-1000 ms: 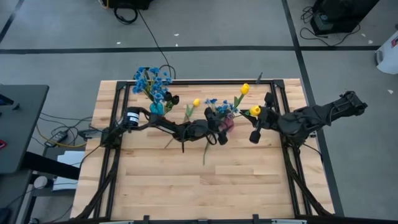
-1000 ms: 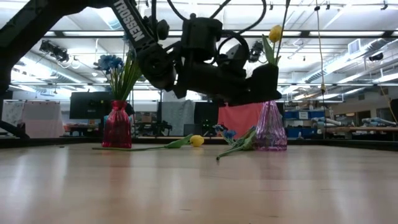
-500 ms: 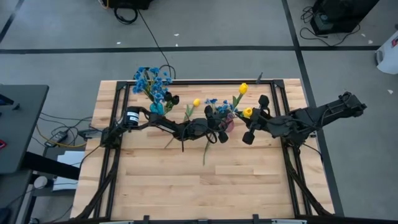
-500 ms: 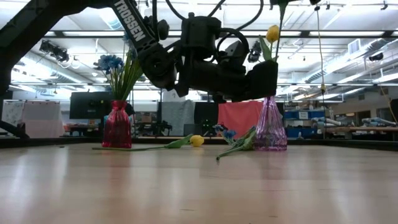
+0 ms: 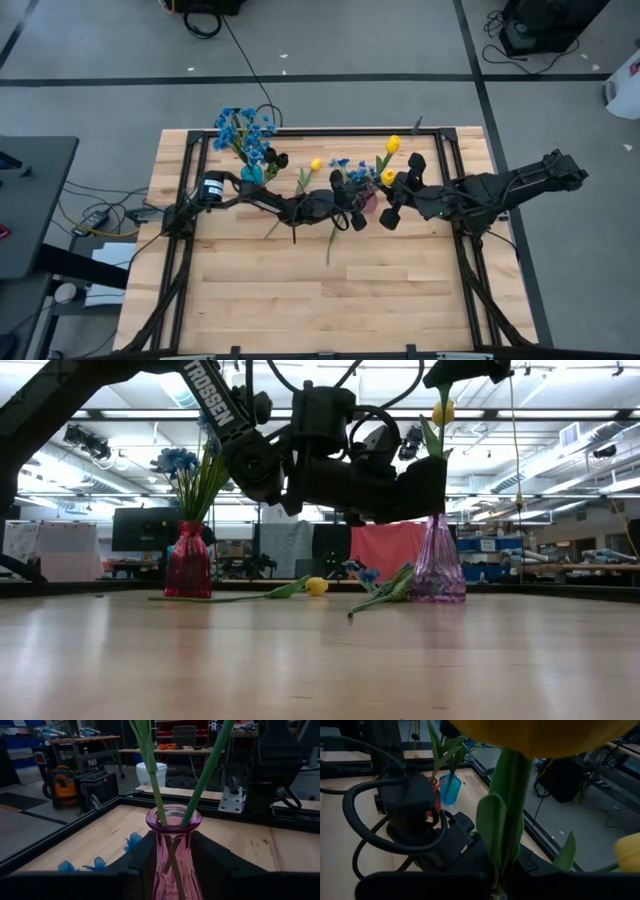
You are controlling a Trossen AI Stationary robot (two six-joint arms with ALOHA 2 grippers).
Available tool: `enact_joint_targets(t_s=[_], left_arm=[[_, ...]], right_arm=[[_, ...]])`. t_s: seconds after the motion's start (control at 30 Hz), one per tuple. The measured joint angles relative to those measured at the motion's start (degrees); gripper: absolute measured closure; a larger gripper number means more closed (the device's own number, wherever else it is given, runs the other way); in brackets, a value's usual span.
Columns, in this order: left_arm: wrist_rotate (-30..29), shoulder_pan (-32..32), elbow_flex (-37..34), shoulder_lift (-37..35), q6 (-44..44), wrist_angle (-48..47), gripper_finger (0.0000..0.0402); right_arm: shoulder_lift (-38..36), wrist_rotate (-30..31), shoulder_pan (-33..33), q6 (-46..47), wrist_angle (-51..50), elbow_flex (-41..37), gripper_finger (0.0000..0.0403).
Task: Sort flowers into vase by color
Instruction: Put the yellow flower into the pink vase
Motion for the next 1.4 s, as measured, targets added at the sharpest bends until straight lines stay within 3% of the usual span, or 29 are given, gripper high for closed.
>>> enact_joint_targets(t_s=[0.23, 0.37, 0.5, 0.63, 0.83, 1.4], left_arm=[[1.7, 0.6, 0.0, 0.0, 0.1, 0.4, 0.0174], [3.4, 1.5, 0.0, 0.0, -1.3, 1.4, 0.0146], [4.5, 1.6, 0.0, 0.0, -1.4, 3.3, 0.0159], [8.1, 1.7, 0.5, 0.0, -1.5, 3.3, 0.0191], [8.8, 1.7, 1.1, -0.1, -1.3, 0.9, 0.0234], [10.4, 1.7, 1.2, -0.3, 0.3, -1.1, 0.0237]], right_arm=[[0.0, -1.9, 0.0, 0.0, 1.4, 0.0, 0.0367], [0.0, -2.3, -0.4, 0.5, 1.8, 0.0, 0.0367], [0.4, -3.0, -1.6, 1.6, 1.7, 0.0, 0.0367], [1.0, -4.2, -2.8, 3.1, 1.3, 0.0, 0.0367], [1.3, -6.1, -3.4, 4.7, 1.2, 0.0, 0.0367], [1.5, -8.6, -3.8, 6.1, -1.4, 0.0, 0.0367]])
